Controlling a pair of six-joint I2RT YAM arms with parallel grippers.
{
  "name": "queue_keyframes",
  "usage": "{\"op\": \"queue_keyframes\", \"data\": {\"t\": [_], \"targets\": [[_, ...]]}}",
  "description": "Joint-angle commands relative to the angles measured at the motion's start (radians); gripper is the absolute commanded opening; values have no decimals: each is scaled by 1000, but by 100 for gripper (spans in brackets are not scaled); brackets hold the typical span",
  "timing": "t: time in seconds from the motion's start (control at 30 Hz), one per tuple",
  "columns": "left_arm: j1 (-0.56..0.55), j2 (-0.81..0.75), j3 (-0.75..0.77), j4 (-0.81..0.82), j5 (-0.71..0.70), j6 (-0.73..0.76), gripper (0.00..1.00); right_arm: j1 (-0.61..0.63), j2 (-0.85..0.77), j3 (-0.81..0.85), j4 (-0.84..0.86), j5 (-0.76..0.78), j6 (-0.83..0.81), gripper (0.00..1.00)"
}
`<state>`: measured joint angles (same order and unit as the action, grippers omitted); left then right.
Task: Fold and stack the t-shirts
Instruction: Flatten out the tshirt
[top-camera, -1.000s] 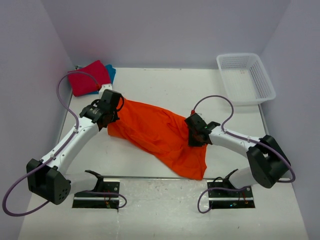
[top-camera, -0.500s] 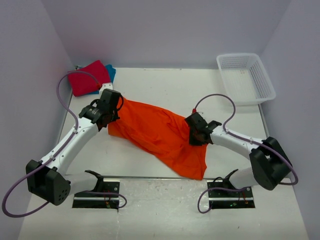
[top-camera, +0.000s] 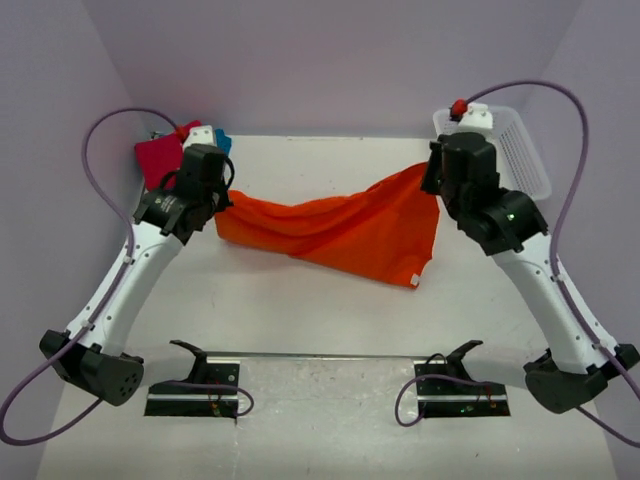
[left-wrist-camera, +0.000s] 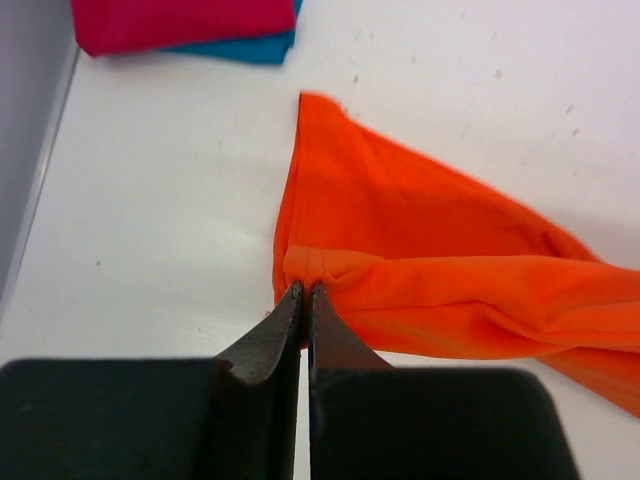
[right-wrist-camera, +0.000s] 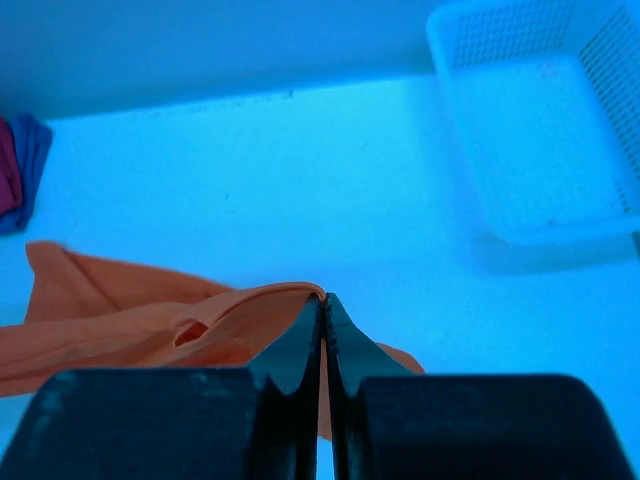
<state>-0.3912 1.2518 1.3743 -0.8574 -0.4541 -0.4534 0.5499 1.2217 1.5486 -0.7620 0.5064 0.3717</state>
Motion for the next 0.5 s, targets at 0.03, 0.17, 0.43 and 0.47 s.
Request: {"op": "queue_keyframes", "data": {"t": [0.03, 0.17, 0.43, 0.47], "targets": [[14, -28, 190, -110, -60, 41, 0, -22, -44, 212, -74, 87, -165, 0], [14, -44, 375, -201, -127, 56, 0, -24, -62, 375, -89, 109, -270, 0], [14, -91, 655, -259, -190, 110, 0, -22, -94, 703, -169, -35, -346, 0], [14, -95, 699, -258, -184, 123, 0, -24, -106, 711, -169, -86, -356, 0]]}}
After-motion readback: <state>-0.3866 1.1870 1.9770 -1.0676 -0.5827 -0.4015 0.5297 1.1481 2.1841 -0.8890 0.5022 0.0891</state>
